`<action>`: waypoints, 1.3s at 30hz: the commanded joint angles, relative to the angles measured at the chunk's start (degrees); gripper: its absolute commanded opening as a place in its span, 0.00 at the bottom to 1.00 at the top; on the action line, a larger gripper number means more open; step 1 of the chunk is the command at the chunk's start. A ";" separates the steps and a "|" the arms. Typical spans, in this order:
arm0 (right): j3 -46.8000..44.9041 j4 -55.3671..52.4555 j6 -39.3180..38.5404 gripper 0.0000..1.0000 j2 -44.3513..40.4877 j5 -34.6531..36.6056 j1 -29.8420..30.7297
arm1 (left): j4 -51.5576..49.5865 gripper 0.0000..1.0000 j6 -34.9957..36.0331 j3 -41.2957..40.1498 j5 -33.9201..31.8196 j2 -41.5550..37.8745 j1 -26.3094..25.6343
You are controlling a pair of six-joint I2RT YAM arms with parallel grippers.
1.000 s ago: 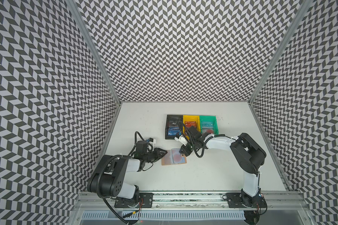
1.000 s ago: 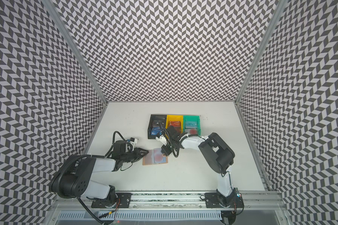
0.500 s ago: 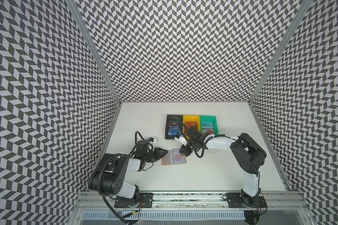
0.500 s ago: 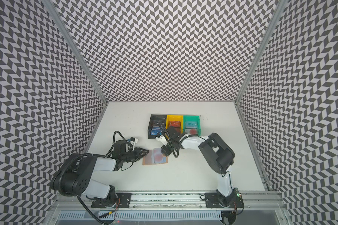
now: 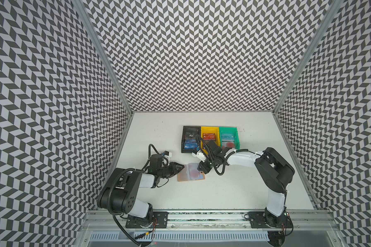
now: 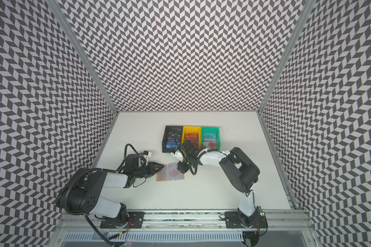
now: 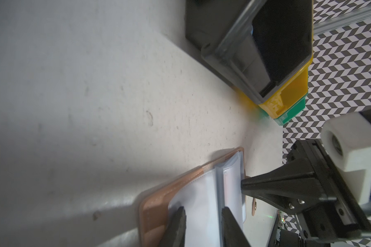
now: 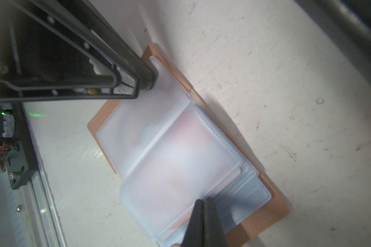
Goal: Take the credit cards out of the card holder
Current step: Flip over the card slot on the card holder.
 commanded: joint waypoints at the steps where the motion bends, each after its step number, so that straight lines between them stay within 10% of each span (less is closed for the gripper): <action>1: -0.59 -1.79 0.49 0.00 0.43 0.90 0.51 | -5.13 0.32 0.24 -2.05 -3.19 1.65 -0.75; 20: -0.20 -1.93 0.46 0.00 4.30 0.57 1.12 | -5.94 0.32 0.50 -1.25 -2.76 1.49 -0.63; 39: 1.01 -2.71 0.62 0.00 4.22 -1.08 1.12 | -20.81 0.34 0.14 7.18 1.56 -17.79 0.61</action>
